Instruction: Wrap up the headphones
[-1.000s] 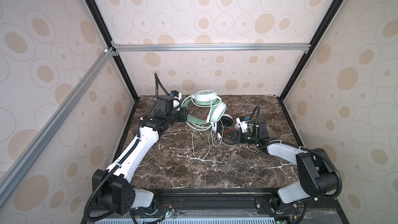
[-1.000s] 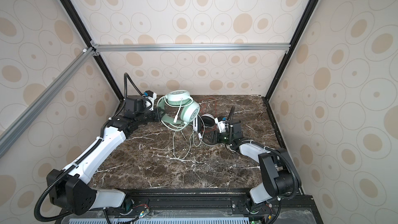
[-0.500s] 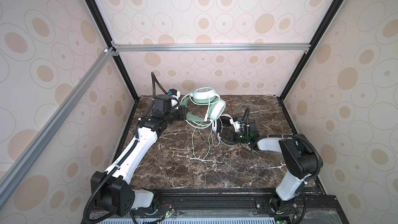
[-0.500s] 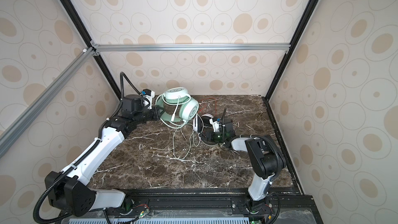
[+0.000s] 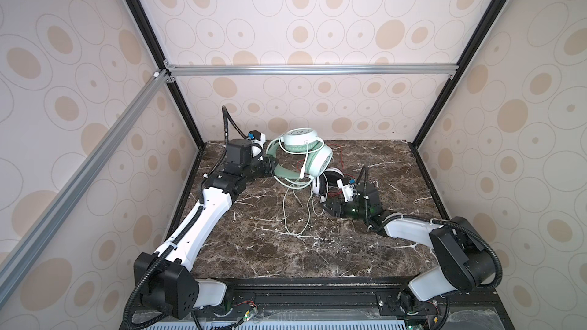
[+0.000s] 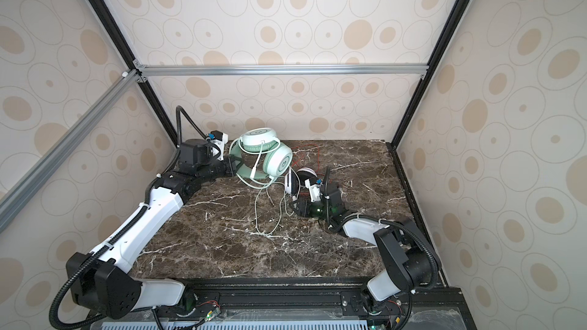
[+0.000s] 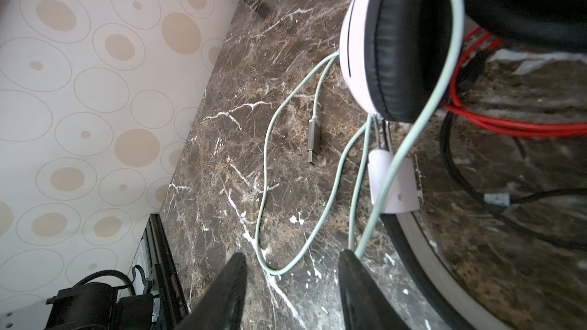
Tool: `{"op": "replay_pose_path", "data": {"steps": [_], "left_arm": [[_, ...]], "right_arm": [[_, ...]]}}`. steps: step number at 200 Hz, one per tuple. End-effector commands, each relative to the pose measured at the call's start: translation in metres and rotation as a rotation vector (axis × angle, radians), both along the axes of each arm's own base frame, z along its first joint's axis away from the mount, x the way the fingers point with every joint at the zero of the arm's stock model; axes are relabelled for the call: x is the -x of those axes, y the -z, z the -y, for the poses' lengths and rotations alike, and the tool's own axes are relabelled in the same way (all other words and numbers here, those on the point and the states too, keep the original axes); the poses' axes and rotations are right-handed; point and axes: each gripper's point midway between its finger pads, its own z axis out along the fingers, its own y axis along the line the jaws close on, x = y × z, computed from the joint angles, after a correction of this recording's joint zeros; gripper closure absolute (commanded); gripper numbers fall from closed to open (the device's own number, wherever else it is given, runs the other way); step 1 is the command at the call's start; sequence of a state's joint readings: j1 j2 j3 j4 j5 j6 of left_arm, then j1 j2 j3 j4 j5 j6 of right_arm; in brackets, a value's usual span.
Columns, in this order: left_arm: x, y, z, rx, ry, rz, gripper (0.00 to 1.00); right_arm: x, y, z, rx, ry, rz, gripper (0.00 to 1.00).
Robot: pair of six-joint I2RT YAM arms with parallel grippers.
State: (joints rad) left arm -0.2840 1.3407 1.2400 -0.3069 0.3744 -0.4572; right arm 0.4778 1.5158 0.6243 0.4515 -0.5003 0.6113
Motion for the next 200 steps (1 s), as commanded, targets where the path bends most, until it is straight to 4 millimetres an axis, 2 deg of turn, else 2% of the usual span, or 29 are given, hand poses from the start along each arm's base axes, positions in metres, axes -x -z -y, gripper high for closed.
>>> {"op": "replay_pose_path", "data": {"steps": [1, 34, 89, 138, 200], "left_arm": [[-0.003, -0.032, 0.002, 0.071, 0.008, 0.083, 1.00], [-0.003, -0.032, 0.002, 0.072, 0.008, 0.082, 1.00], [-0.003, -0.032, 0.002, 0.078, 0.009, 0.080, 1.00], [-0.004, -0.031, 0.002, 0.081, 0.013, 0.076, 1.00], [-0.003, -0.032, 0.003, 0.086, 0.020, 0.078, 1.00]], "right_arm": [[0.002, 0.014, 0.007, 0.016, 0.059, -0.056, 0.50], [0.002, 0.026, 0.003, 0.006, 0.094, -0.095, 0.50], [-0.002, 0.047, -0.016, 0.009, 0.077, -0.129, 0.50], [-0.007, 0.053, -0.032, 0.029, 0.075, -0.039, 0.50], [-0.022, 0.056, -0.020, -0.006, 0.206, 0.090, 0.53]]}}
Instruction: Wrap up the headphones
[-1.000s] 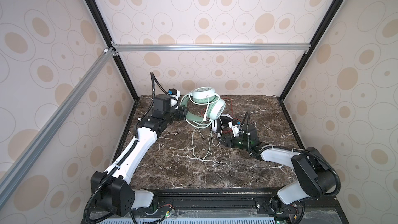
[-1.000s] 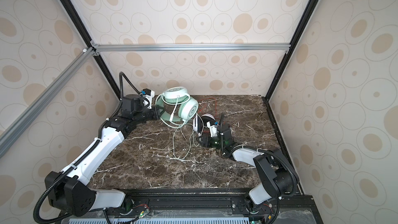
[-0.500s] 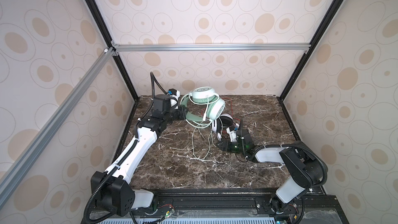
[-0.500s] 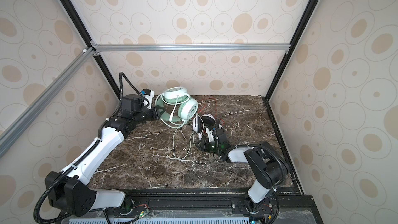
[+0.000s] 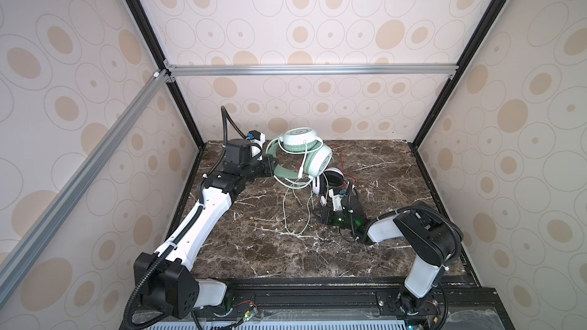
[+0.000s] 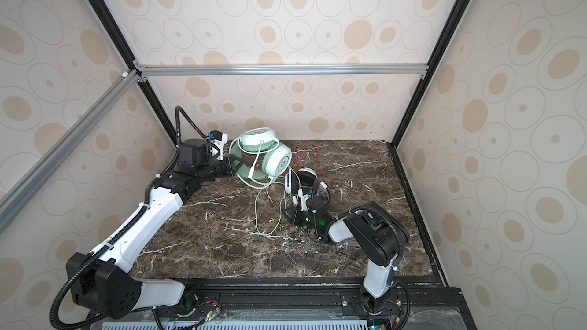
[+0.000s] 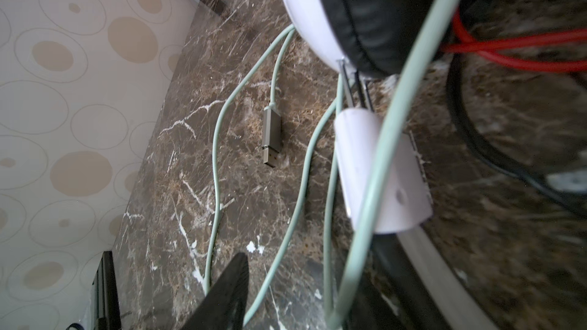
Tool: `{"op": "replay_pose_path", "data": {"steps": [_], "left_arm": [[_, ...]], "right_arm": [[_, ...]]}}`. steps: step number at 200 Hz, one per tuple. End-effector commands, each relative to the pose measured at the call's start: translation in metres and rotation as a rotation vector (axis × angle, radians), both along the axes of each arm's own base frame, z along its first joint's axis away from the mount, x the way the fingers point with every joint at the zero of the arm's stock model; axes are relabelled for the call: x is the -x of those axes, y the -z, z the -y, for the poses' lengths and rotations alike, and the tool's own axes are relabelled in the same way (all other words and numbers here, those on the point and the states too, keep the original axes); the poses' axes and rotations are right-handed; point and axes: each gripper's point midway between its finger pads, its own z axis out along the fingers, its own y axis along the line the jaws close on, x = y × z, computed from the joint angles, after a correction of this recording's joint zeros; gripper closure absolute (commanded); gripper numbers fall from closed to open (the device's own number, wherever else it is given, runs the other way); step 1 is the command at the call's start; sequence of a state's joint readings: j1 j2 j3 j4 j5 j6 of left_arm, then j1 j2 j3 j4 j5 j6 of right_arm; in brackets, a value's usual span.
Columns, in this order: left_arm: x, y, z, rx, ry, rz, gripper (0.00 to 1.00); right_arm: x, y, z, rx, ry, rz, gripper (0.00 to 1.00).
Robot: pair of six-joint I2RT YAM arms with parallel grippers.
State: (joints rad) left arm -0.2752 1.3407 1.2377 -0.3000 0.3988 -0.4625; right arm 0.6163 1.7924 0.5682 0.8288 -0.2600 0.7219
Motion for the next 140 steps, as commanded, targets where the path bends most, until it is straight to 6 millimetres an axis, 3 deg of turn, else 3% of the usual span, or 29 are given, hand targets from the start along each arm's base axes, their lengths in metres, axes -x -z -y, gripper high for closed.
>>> {"op": "replay_pose_path", "data": {"steps": [1, 13, 35, 78, 107, 140], "left_arm": [[-0.003, -0.031, 0.003, 0.070, 0.010, 0.078, 1.00], [-0.004, -0.030, 0.003, 0.071, 0.010, 0.078, 1.00], [-0.004, -0.031, 0.003, 0.071, 0.010, 0.079, 1.00], [-0.005, -0.029, 0.001, 0.066, 0.001, 0.074, 1.00], [-0.006, -0.027, -0.001, 0.060, -0.015, 0.070, 1.00], [-0.009, -0.025, -0.008, 0.049, -0.050, 0.072, 1.00]], "right_arm": [[-0.014, -0.006, 0.007, -0.025, 0.083, 0.077, 0.53], [-0.015, -0.006, 0.005, -0.031, 0.077, 0.084, 0.59], [-0.014, -0.003, 0.002, -0.035, 0.062, 0.081, 0.80], [-0.003, -0.008, 0.009, -0.021, 0.050, 0.090, 0.98], [0.015, -0.012, 0.016, 0.089, -0.001, 0.057, 1.00], [0.047, -0.030, 0.029, 0.303, -0.083, 0.101, 1.00]]}}
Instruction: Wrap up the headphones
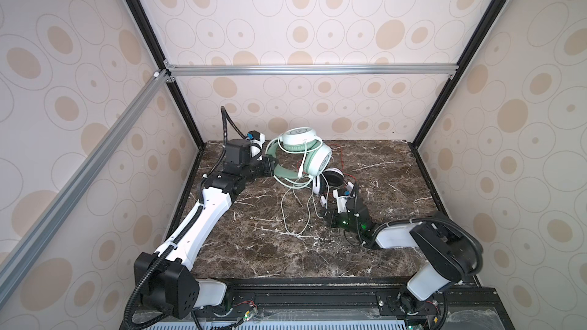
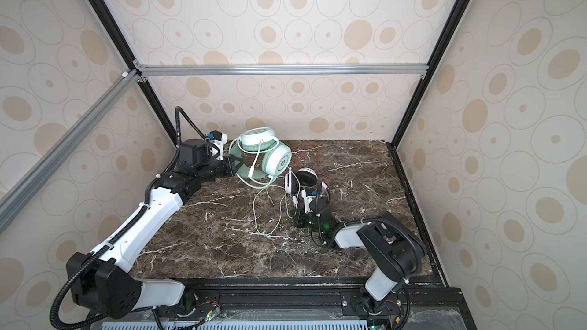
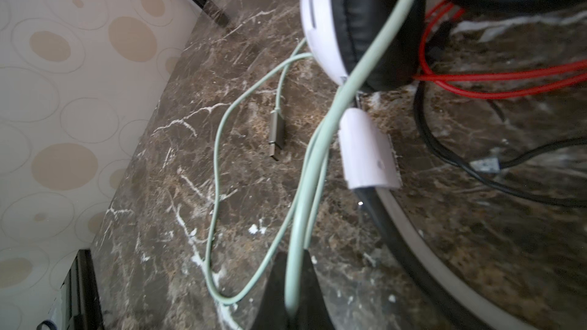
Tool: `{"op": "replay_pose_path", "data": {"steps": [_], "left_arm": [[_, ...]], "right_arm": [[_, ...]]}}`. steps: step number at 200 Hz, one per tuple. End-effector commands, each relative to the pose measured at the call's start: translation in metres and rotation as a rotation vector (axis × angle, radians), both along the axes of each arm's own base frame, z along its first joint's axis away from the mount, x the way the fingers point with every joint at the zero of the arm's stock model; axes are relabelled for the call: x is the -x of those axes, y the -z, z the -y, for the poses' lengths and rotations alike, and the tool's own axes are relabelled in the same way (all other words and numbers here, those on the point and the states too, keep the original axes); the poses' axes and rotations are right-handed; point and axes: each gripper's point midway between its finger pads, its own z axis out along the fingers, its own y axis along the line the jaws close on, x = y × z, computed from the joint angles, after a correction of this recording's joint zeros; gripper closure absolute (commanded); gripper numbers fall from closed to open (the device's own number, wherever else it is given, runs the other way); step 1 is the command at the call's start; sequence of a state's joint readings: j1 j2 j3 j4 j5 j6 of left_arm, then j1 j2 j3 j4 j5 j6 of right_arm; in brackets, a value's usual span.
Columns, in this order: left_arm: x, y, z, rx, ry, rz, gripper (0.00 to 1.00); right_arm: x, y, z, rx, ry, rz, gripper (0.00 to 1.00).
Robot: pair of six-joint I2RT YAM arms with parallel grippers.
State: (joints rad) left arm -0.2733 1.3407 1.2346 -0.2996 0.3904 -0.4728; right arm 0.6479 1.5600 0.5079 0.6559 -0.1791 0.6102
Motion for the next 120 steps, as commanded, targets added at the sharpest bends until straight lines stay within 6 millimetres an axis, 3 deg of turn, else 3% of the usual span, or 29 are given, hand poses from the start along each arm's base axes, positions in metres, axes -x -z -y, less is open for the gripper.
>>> {"op": "replay_pose_path", "data": {"steps": [1, 20, 65, 97, 120], "left_arm": [[-0.008, -0.027, -0.007, 0.045, -0.039, 0.079, 1.00], [-0.012, -0.024, -0.017, 0.023, -0.099, 0.075, 1.00], [-0.023, -0.014, -0.065, -0.104, -0.362, 0.034, 1.00], [-0.030, -0.001, -0.085, -0.165, -0.475, -0.013, 1.00], [-0.035, 0.011, -0.092, -0.186, -0.525, -0.049, 1.00]], "right_arm": [[0.028, 0.002, 0.014, 0.219, -0.062, 0.003, 1.00], [0.043, -0.012, 0.030, 0.339, -0.067, 0.045, 1.00], [0.077, -0.043, 0.082, 0.473, -0.026, 0.097, 1.00], [0.106, -0.076, 0.094, 0.443, -0.098, 0.166, 1.00], [0.121, -0.089, 0.100, 0.422, -0.133, 0.183, 1.00]]}}
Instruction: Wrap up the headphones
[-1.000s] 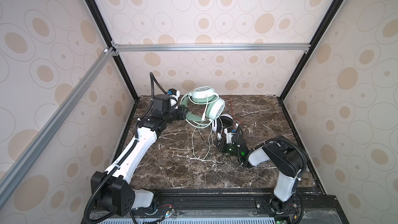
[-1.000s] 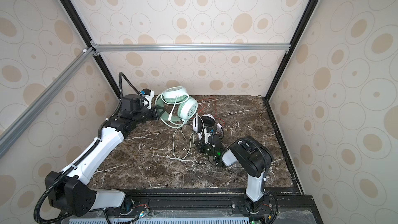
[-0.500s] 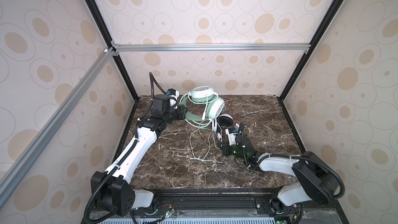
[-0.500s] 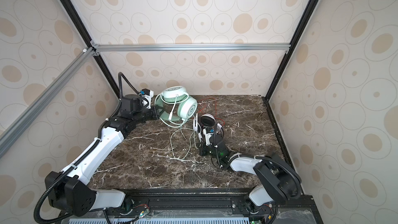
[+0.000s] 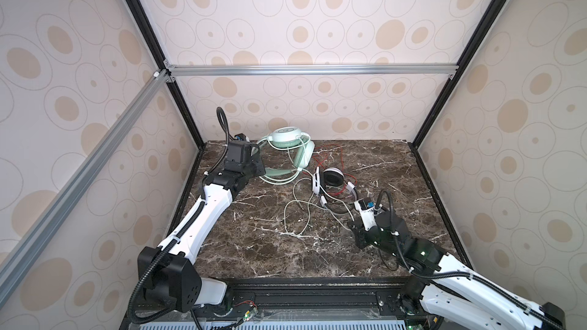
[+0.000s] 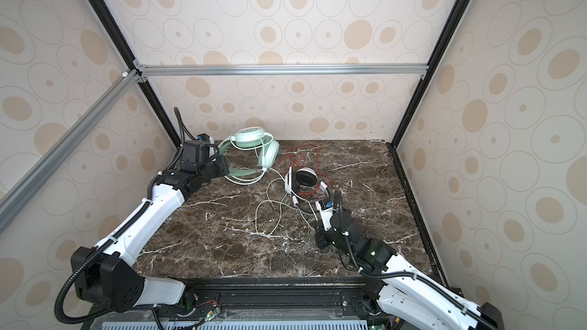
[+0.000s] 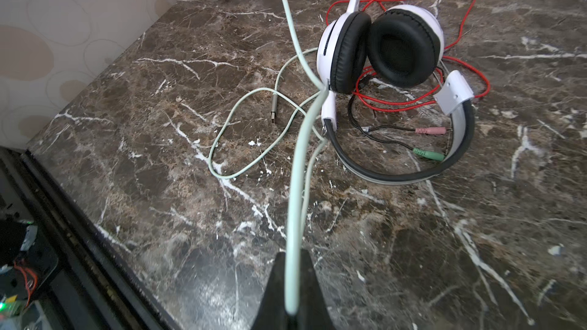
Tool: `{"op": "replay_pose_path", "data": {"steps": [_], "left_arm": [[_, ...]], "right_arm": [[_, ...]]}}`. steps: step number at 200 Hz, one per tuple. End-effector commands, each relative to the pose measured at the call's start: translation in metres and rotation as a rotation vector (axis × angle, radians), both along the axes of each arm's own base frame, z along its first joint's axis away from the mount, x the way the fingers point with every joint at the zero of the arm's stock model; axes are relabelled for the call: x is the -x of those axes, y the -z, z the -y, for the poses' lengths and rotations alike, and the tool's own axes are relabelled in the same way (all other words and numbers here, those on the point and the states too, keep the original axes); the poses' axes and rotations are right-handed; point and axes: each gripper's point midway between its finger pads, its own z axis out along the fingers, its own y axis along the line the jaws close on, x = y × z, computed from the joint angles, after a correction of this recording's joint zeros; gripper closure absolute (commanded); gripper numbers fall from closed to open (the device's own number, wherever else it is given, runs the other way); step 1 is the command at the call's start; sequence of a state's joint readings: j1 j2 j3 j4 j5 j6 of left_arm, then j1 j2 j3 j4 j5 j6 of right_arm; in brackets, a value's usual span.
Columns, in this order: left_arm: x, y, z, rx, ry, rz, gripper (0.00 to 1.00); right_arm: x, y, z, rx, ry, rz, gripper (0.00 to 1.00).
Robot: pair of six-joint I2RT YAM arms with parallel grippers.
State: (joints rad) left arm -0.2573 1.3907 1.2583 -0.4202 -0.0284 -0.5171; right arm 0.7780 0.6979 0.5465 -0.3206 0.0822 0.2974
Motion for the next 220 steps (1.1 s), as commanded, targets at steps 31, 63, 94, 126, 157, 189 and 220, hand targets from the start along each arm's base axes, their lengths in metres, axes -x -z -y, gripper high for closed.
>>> {"op": "replay_pose_path", "data": {"steps": [31, 63, 94, 126, 157, 189, 220], "left_arm": [[-0.019, -0.015, -0.019, 0.010, -0.149, 0.040, 1.00], [-0.021, -0.009, -0.028, -0.040, -0.185, 0.021, 1.00], [-0.020, -0.009, -0.041, -0.089, -0.244, 0.015, 1.00], [-0.021, -0.005, -0.040, -0.118, -0.243, -0.006, 1.00], [-0.022, 0.000, -0.025, -0.171, -0.190, -0.021, 1.00], [-0.019, 0.003, -0.011, -0.271, -0.155, -0.026, 1.00], [-0.016, 0.005, -0.001, -0.381, -0.153, -0.041, 1.00]], "right_arm": [[0.040, 0.001, 0.011, 0.087, -0.120, -0.071, 1.00], [0.050, -0.012, 0.017, 0.112, -0.128, -0.031, 1.00], [0.054, -0.036, 0.021, 0.091, -0.140, 0.009, 1.00], [0.061, -0.051, 0.005, 0.117, -0.235, -0.005, 1.00], [0.061, -0.064, -0.005, 0.247, -0.278, 0.048, 1.00], [0.046, -0.100, 0.003, 0.400, -0.241, 0.145, 1.00], [0.030, -0.152, 0.008, 0.485, -0.204, 0.260, 1.00]]}}
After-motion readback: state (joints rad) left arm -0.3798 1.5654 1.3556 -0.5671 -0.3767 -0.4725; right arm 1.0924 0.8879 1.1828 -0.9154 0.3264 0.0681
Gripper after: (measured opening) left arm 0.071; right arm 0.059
